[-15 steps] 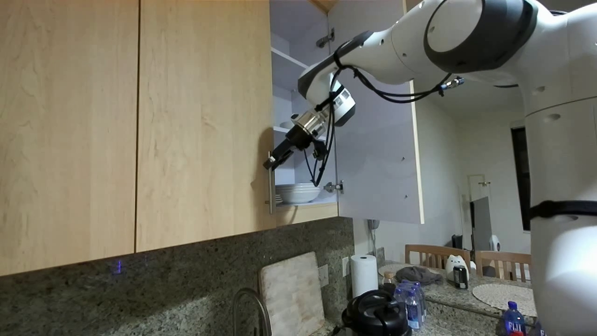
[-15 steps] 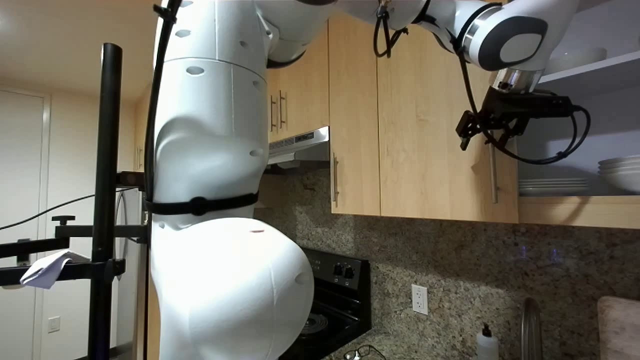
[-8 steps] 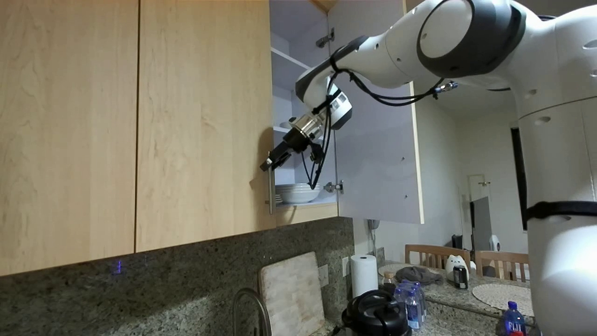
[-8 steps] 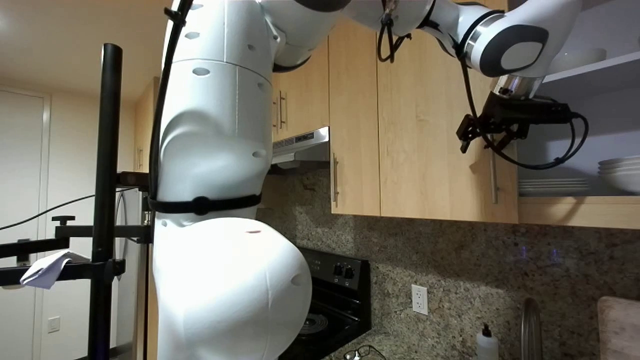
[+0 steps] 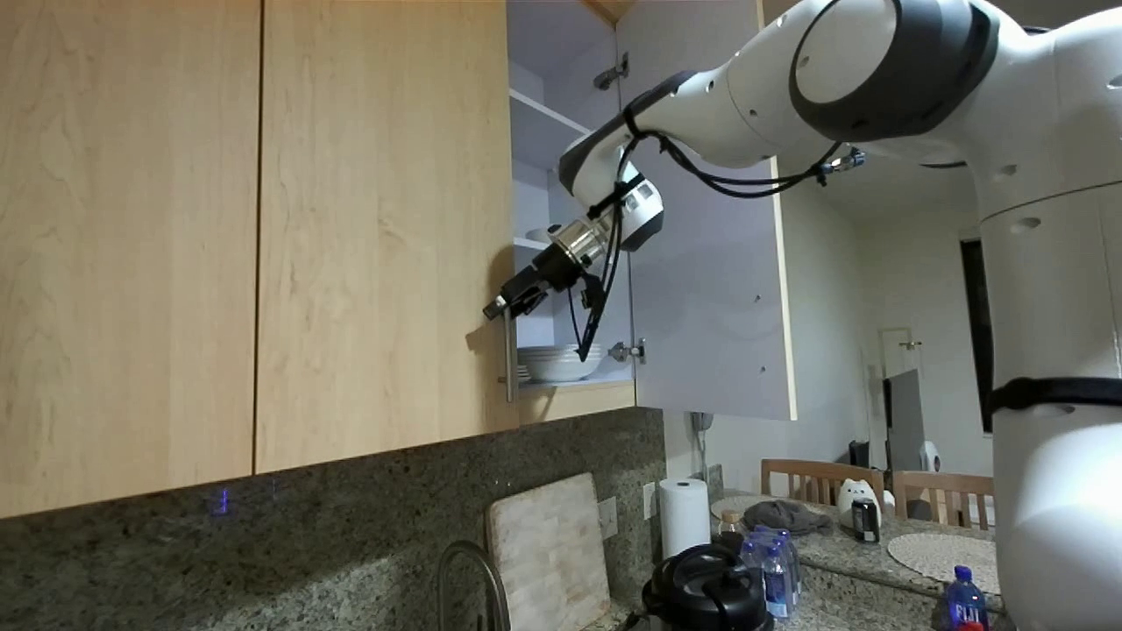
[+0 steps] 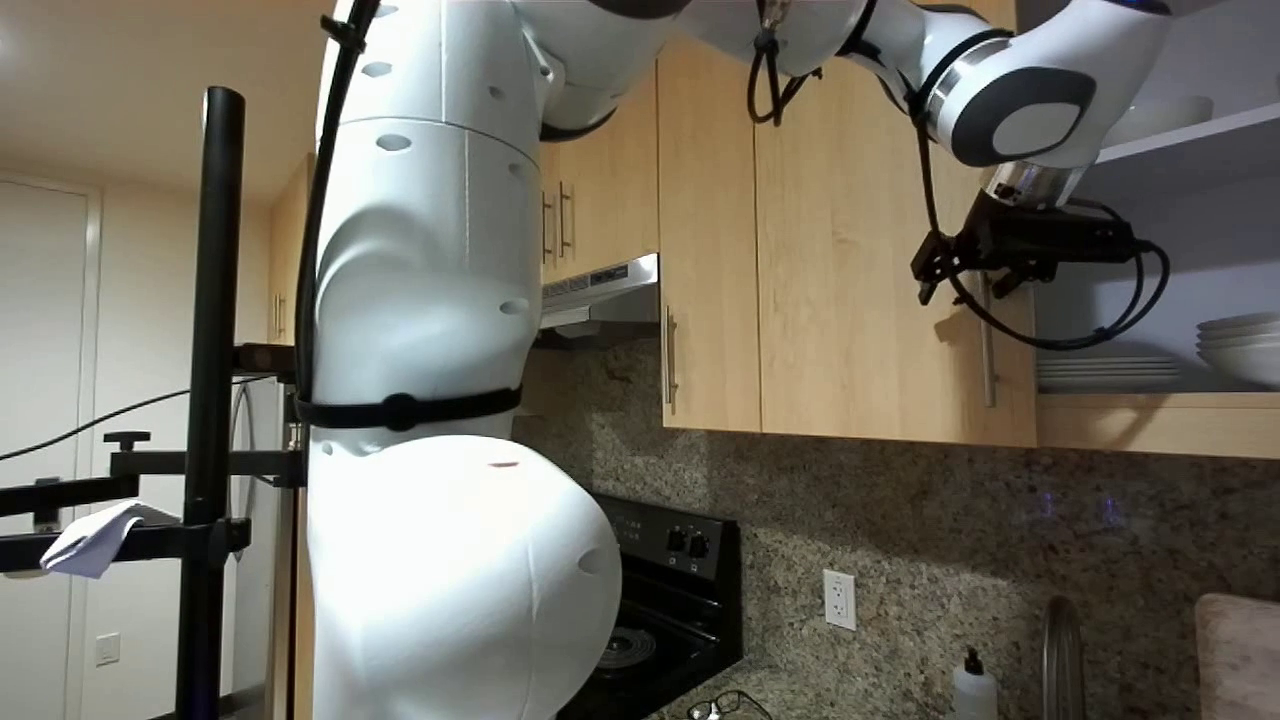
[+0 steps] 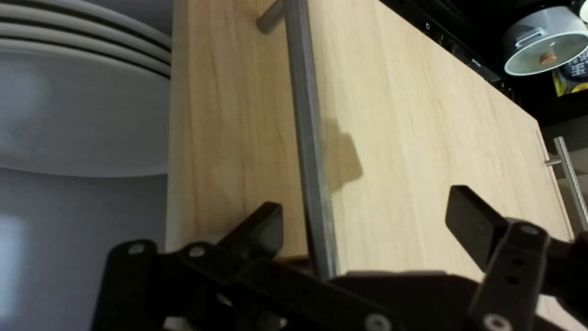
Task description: Open both doors of the cabinet above the sink
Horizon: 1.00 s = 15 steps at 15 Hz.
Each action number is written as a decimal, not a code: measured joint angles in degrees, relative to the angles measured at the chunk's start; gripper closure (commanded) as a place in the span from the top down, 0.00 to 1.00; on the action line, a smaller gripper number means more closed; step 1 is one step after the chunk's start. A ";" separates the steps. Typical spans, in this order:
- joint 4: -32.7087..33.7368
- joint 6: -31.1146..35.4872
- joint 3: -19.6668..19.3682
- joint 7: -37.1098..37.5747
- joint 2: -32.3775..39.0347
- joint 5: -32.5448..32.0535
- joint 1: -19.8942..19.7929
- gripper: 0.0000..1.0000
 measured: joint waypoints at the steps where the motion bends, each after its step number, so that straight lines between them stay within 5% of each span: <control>1: -0.94 1.40 0.33 0.00 -0.32 1.07 0.00 1.00; 15: -12.39 19.30 4.23 -0.27 -3.09 12.24 0.54 1.00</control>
